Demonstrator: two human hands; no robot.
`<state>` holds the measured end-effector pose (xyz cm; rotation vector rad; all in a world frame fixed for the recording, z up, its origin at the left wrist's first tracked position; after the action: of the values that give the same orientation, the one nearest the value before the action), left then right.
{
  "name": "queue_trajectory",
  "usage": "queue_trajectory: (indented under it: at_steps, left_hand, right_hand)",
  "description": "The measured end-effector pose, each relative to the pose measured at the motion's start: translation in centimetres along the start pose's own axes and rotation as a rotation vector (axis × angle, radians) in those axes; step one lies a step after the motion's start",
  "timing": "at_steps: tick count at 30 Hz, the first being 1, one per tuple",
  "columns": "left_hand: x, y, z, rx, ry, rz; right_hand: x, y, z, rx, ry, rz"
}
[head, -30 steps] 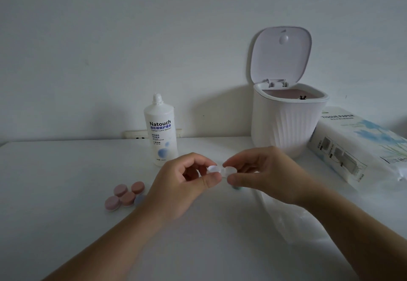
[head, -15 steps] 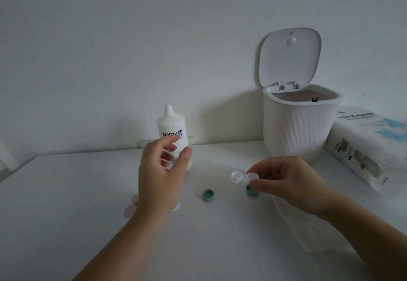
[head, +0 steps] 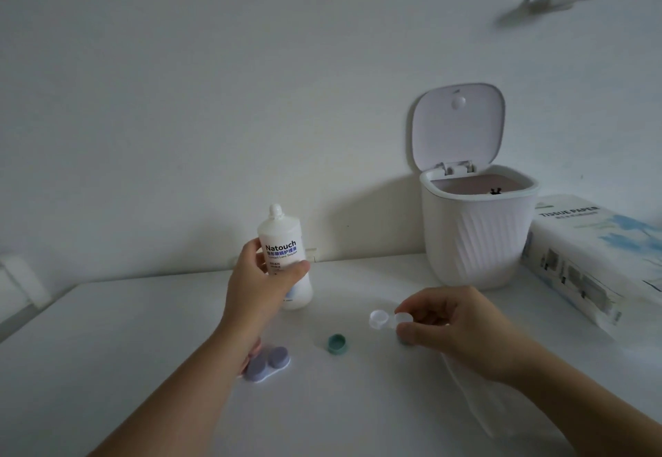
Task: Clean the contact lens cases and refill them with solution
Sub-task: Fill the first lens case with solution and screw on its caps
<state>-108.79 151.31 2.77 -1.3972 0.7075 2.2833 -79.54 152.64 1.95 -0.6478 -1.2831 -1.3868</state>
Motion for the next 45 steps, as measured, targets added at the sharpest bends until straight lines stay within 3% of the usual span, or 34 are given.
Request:
queue_trajectory:
  at_steps: [11, 14, 26, 45]
  left_hand:
    - [-0.3, -0.1, -1.4, 0.027, -0.108, -0.04]
    - [-1.4, 0.5, -2.2, 0.074, -0.232, -0.044]
    - [-4.1, 0.7, -4.3, 0.182, -0.764, 0.157]
    - [-3.8, 0.1, -4.2, 0.17, -0.975, 0.204]
  right_hand:
    - [-0.9, -0.2, 0.1, -0.013, -0.099, 0.14]
    - [-0.9, 0.3, 0.3, -0.07, -0.105, 0.147]
    - [1.2, 0.7, -0.6, -0.03, -0.004, 0.175]
    - [0.7, 0.5, -0.7, -0.058, -0.034, 0.107]
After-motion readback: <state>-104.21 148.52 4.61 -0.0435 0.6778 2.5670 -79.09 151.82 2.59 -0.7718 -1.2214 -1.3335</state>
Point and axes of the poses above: each hand's wrist, its own z-axis towards the middle knuckle, its own y-axis out of the back of the hand, x = y × z, the point moved 5 cm from there along z, towards the middle knuckle, and after that the axes turned 15 degrees about -x, right-handed, at the moved point
